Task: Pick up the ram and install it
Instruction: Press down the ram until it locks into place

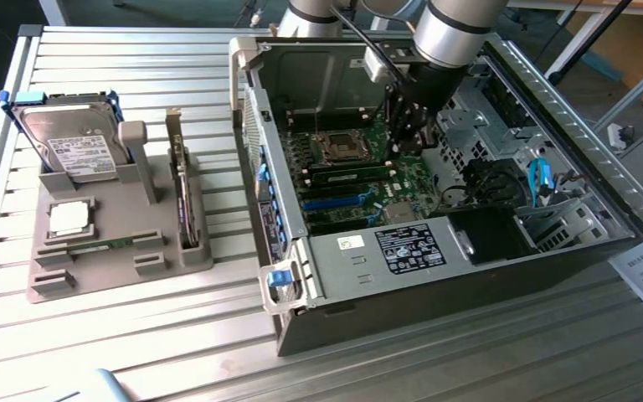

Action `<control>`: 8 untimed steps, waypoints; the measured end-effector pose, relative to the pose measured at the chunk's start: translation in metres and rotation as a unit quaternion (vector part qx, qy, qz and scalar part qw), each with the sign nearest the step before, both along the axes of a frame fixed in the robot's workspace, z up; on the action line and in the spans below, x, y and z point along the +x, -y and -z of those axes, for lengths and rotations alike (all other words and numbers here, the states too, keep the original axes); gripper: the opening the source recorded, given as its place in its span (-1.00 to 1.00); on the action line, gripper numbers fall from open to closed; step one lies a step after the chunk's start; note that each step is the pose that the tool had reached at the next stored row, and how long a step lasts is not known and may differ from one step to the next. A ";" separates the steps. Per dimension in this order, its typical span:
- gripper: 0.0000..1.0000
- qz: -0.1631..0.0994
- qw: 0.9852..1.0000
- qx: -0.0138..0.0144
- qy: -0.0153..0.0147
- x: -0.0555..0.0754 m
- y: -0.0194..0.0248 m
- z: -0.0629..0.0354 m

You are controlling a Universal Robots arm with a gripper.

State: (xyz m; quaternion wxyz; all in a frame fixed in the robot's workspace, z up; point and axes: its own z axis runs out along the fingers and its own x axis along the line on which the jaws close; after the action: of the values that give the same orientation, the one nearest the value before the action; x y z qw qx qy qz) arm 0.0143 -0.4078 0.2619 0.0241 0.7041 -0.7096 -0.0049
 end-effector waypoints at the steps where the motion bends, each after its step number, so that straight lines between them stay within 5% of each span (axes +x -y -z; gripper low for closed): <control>1: -0.79 0.000 1.000 0.000 0.000 0.000 0.0000 0.0029; 8: -0.79 0.000 1.000 0.000 0.000 0.000 0.0000 0.0140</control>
State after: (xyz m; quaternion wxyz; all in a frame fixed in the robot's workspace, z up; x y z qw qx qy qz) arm 0.0143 -0.4078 0.2479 0.0242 0.7041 -0.7096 -0.0049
